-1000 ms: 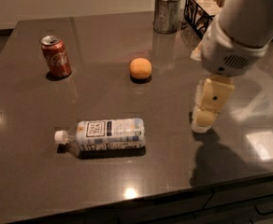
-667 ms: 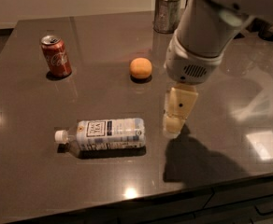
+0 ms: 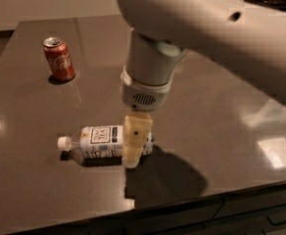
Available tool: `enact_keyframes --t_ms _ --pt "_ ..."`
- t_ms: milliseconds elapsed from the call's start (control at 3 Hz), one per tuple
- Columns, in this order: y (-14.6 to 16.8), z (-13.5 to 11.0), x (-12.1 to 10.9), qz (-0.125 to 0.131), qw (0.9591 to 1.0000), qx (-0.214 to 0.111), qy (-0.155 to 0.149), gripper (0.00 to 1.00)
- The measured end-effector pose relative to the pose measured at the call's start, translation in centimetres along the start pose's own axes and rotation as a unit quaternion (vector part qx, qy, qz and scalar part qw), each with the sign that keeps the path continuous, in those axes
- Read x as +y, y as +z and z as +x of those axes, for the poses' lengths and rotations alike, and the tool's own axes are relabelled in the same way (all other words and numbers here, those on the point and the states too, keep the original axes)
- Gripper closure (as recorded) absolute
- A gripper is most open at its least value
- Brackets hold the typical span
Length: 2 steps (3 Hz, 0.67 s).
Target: Place blue plastic bottle upright
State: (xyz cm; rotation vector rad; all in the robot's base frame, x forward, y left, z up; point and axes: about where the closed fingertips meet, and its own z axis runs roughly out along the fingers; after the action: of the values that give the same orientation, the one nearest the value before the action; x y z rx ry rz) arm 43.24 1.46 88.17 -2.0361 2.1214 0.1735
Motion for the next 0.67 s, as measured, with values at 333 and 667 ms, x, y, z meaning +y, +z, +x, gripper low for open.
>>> enact_keyframes --t_ms 333,667 --pt "2.4 -3.1 1.8 -0.018 0.9998 0.000 -0.012 0.00" --pt "4.0 -5.2 2.7 -0.027 0.9994 0.007 -0.021 0.00"
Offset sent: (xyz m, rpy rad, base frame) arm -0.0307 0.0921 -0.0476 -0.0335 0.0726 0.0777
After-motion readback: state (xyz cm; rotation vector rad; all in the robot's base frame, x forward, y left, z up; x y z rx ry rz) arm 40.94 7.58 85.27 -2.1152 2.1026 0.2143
